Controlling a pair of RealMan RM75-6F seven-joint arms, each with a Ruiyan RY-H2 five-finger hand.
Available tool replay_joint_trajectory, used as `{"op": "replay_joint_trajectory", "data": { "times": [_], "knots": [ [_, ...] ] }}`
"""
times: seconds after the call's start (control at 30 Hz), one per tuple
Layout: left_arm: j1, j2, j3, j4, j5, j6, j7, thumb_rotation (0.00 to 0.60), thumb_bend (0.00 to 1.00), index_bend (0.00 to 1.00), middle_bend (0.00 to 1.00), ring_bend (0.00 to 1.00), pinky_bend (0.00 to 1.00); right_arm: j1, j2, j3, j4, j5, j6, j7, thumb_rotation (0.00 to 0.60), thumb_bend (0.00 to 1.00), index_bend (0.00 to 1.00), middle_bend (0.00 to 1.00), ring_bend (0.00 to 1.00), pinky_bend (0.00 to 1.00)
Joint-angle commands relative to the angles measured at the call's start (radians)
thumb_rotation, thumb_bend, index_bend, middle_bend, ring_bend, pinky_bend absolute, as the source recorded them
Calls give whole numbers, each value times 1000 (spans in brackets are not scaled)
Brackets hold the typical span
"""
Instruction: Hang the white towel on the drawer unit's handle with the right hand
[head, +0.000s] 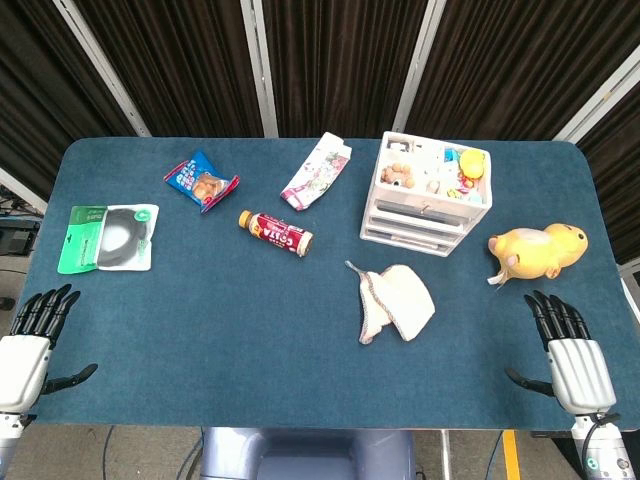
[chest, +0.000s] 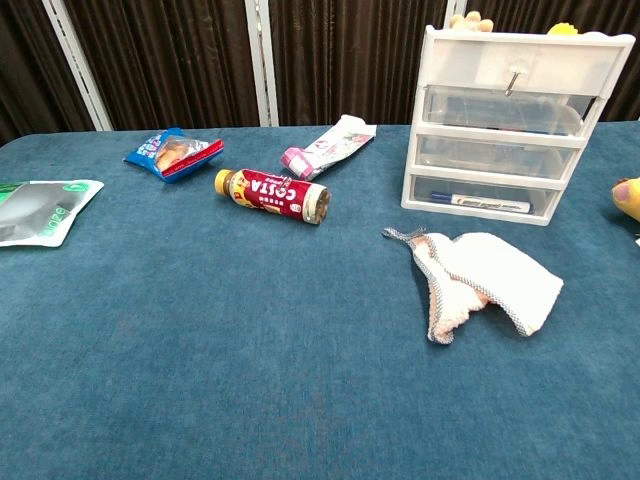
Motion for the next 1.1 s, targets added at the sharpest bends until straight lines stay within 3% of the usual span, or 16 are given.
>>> {"op": "replay_joint_trajectory", "data": {
  "times": [0.03, 0.13, 0.37, 0.63, 1.1],
  "knots": [
    [-1, 1, 1, -1, 0, -3, -2, 600, 1, 0, 0, 0, 0, 18, -4, 9, -29, 20, -32, -17, 600, 0, 7, 319, 380, 611],
    [-1, 2, 1, -2, 2, -2, -6, 600, 0, 0, 0, 0, 0, 48, -16, 23, -62, 64, -90, -57, 600, 0, 8, 413, 482, 711],
    [-2, 7, 2, -5, 2, -3, -13, 600, 0, 0, 0, 0, 0, 131, -94, 48, -147, 201, -232, -240, 600, 0, 41, 549, 597, 794],
    [-1, 13, 6, -10, 3, -5, -23, 600, 0, 0, 0, 0, 0, 227, -271, 108, -111, 373, -296, -408, 600, 0, 93, 734, 745, 883],
    [-8, 25, 3, -25, -16, -26, -49, 600, 0, 0, 0, 0, 0, 405, -488, 195, 62, 643, -369, -602, 600, 0, 104, 761, 767, 894]
  ]
}}
